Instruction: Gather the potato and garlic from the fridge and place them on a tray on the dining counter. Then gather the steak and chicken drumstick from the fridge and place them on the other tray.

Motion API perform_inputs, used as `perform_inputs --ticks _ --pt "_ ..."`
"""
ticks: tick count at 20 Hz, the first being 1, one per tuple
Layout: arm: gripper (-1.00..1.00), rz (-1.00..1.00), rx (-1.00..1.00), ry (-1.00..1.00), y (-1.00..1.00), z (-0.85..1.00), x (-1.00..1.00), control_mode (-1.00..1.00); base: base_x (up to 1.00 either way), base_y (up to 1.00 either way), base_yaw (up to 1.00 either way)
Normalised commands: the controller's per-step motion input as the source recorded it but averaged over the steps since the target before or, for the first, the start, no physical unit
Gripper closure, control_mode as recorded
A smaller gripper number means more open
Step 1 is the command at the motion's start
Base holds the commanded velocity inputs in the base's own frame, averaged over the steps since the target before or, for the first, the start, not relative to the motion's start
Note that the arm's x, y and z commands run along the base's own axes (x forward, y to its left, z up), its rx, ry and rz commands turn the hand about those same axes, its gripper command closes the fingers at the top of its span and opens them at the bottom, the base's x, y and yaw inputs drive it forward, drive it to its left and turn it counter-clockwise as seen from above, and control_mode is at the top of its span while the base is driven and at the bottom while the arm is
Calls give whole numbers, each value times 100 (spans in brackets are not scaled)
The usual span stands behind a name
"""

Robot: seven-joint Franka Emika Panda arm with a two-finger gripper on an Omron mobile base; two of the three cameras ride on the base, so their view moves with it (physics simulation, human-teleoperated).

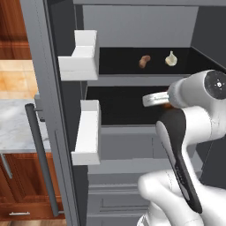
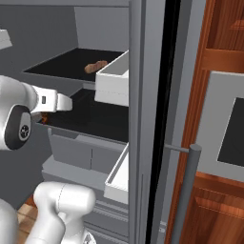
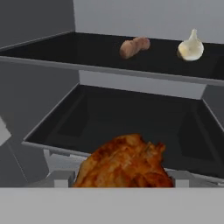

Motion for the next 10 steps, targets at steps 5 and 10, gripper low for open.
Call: perform_inputs --ticks 5,10 --pt "100 1 0 8 -6 51 -52 -100 0 0 0" --pt "100 -3 -1 3 0 10 -34 -100 0 0 0"
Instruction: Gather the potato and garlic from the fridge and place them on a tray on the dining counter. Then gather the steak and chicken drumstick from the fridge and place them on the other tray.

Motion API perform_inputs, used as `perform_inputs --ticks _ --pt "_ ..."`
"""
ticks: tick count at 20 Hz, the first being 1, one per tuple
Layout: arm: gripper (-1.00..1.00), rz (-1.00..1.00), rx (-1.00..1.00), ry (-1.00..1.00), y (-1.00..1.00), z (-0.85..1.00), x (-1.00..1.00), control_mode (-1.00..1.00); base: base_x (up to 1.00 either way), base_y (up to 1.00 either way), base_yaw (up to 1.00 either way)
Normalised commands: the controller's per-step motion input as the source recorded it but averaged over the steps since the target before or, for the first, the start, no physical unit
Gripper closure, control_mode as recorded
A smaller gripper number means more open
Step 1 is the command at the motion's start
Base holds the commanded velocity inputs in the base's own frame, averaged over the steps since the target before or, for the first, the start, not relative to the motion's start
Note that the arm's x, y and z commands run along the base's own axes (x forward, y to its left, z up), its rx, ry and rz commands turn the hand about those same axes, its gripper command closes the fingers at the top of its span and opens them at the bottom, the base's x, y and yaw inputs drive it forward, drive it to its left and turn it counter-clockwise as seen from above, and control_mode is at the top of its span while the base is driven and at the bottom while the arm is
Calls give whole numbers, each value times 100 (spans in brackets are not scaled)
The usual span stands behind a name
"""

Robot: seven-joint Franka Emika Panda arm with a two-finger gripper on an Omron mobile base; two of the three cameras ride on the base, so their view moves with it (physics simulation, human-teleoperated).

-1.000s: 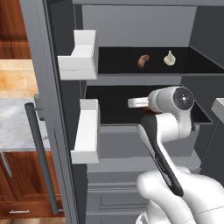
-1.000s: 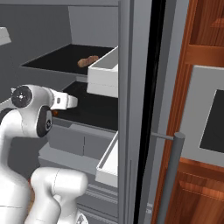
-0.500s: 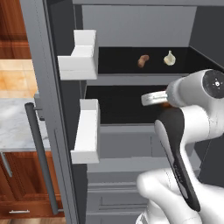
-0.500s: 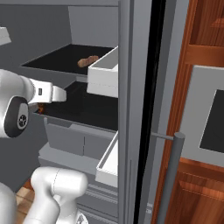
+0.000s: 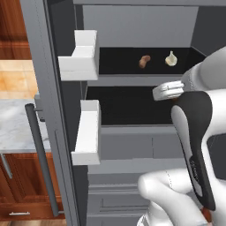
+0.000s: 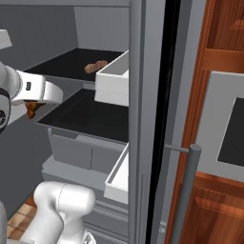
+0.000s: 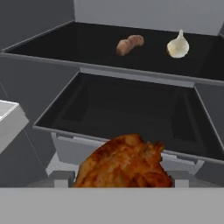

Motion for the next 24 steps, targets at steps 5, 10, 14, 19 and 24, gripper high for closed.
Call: perform_inputs --ticks 5,10,14,19,24 --pt "100 -10 0 -10 -4 -8 -24 -100 0 0 0" --pt "100 0 0 -11 -11 -8 -26 -100 0 0 0" --pt "100 10 0 -4 -13 -20 -5 -100 0 0 0" --pt "100 6 0 -8 -3 -28 -13 -100 0 0 0" --pt "100 4 0 -9 -1 -28 -7 -100 0 0 0"
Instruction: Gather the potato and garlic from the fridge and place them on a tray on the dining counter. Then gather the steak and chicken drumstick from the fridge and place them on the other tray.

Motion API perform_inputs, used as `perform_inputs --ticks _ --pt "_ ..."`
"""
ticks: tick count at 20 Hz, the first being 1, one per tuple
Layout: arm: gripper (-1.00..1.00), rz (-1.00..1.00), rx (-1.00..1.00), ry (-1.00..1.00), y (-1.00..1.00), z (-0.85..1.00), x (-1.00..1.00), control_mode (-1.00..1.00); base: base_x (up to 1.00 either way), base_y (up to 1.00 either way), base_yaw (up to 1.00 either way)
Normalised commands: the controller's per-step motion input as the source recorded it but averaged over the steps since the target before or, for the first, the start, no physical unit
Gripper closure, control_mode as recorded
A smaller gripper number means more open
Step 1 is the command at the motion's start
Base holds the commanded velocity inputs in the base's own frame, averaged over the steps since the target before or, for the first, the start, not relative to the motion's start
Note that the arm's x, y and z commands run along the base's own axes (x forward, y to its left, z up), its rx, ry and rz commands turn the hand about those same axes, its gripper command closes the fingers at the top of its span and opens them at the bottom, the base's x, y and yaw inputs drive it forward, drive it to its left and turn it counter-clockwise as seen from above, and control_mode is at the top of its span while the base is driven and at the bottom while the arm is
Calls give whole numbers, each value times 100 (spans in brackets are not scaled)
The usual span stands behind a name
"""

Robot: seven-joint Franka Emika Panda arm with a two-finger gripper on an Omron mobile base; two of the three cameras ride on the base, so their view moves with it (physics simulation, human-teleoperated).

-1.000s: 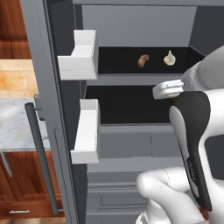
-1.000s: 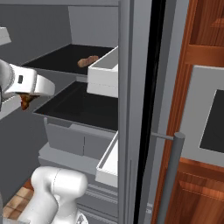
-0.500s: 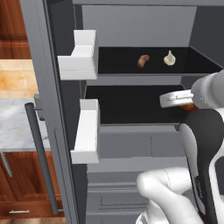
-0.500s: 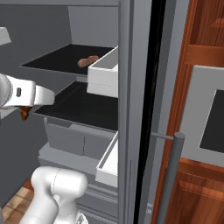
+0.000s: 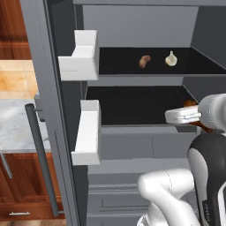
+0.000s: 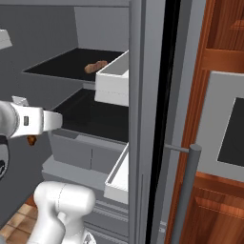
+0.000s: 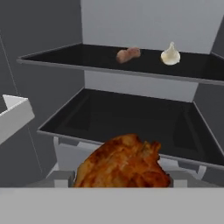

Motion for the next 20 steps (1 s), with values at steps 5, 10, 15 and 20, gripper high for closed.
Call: perform_inputs --ticks 5,10,15,20 --pt "100 1 0 -4 -4 -13 -17 -100 0 0 0" --pt "100 0 0 0 -3 -1 -5 100 -5 -1 0" --pt "100 0 0 0 0 0 0 100 -78 -9 -8" --pt "100 0 0 0 0 0 0 100 -86 -35 -30"
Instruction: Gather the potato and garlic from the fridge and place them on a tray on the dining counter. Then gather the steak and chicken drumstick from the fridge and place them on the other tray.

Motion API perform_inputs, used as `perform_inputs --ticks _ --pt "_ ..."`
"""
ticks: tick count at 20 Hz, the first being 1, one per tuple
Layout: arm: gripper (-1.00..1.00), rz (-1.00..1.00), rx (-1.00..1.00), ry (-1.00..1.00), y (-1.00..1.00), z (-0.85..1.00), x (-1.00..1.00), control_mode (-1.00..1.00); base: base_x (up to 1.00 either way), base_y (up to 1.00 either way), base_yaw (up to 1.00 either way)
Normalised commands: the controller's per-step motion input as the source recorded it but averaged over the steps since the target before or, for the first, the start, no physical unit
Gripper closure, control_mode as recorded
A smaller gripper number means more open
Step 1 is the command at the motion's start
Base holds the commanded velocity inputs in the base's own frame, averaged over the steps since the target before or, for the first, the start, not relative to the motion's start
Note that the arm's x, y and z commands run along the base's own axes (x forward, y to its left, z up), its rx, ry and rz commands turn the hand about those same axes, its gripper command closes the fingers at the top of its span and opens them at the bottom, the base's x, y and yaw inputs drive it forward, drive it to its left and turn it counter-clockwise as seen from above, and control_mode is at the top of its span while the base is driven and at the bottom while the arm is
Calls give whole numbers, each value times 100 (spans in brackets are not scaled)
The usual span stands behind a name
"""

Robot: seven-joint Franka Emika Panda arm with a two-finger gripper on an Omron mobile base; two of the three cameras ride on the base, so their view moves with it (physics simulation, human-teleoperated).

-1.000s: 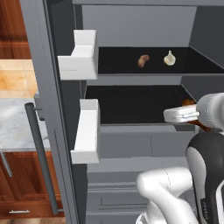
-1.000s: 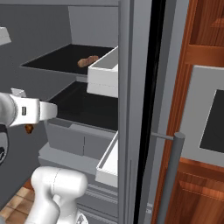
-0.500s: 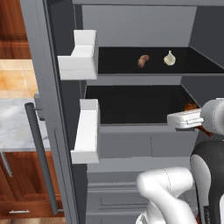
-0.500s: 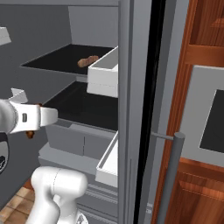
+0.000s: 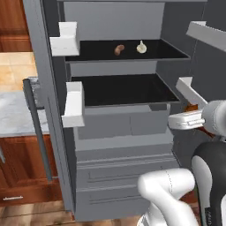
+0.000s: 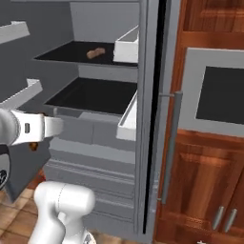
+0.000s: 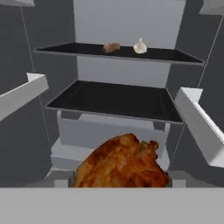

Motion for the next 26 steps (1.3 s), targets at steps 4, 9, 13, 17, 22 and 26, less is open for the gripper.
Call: perform_inputs --ticks 4,9,13,17,22,26 --pt "100 0 0 0 0 0 0 100 -60 -44 -68" --pt "100 0 0 0 0 0 0 100 -35 -64 -70" --pt "100 0 0 0 0 0 0 100 -21 -75 -71" --pt "100 0 0 0 0 0 0 100 3 -92 -68" --pt "100 0 0 0 0 0 0 100 10 -92 -59" --pt "100 0 0 0 0 0 0 100 24 -51 -68"
